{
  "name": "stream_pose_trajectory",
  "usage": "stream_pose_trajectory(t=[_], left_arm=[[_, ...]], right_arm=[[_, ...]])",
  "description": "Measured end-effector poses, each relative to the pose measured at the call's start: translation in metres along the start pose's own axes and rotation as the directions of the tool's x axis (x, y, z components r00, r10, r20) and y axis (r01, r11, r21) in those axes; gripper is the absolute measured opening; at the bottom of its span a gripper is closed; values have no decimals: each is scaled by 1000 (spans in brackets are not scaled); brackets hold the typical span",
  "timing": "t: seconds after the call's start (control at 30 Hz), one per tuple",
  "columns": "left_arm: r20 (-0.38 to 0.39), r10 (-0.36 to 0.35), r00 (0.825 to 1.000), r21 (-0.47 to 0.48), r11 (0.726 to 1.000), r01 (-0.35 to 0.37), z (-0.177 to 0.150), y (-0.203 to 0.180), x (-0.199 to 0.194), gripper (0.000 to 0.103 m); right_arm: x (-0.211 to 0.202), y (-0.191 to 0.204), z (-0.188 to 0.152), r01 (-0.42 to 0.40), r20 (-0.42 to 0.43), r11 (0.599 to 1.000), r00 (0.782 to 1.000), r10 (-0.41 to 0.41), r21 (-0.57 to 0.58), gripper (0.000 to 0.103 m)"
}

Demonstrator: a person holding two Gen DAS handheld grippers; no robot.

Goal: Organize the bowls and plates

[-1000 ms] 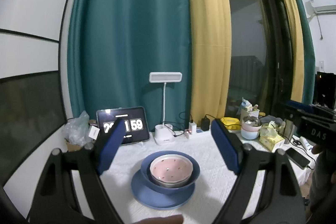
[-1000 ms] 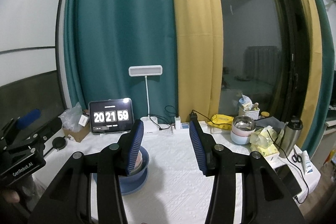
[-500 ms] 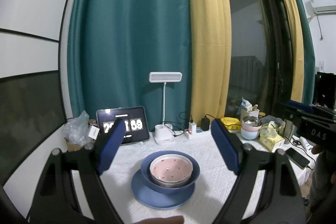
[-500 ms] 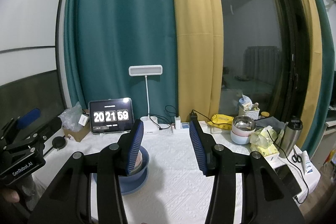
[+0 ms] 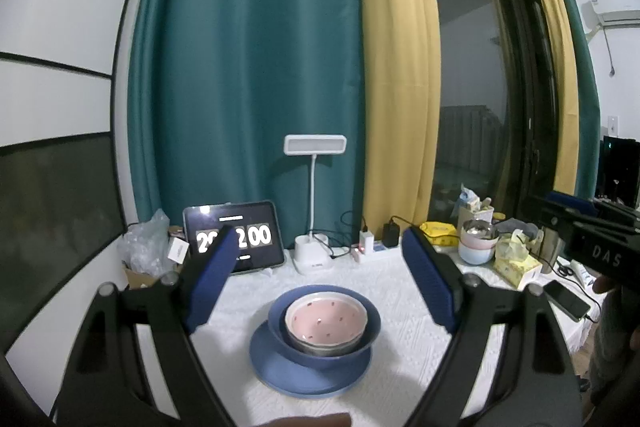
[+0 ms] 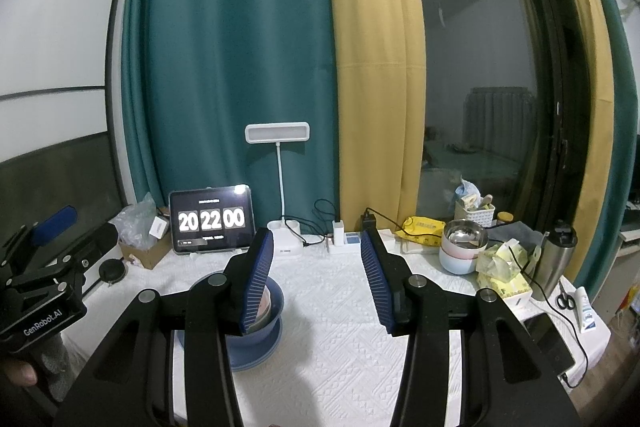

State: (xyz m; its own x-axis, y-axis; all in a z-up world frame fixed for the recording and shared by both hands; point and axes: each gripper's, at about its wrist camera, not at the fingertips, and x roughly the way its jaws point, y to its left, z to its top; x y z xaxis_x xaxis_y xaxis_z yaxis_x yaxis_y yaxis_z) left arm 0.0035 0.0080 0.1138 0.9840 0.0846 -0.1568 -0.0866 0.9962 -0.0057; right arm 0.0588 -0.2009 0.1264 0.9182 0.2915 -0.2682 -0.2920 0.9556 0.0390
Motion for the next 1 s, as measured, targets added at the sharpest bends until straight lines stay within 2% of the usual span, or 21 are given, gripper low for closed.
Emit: stream_pose_trajectory(t=[1.0], left_arm=[[-8, -8, 1000, -5, 1000, 8, -3, -2, -1, 84]], right_arm=[[0, -2, -5, -4, -8, 1000, 1000, 4, -2, 48]])
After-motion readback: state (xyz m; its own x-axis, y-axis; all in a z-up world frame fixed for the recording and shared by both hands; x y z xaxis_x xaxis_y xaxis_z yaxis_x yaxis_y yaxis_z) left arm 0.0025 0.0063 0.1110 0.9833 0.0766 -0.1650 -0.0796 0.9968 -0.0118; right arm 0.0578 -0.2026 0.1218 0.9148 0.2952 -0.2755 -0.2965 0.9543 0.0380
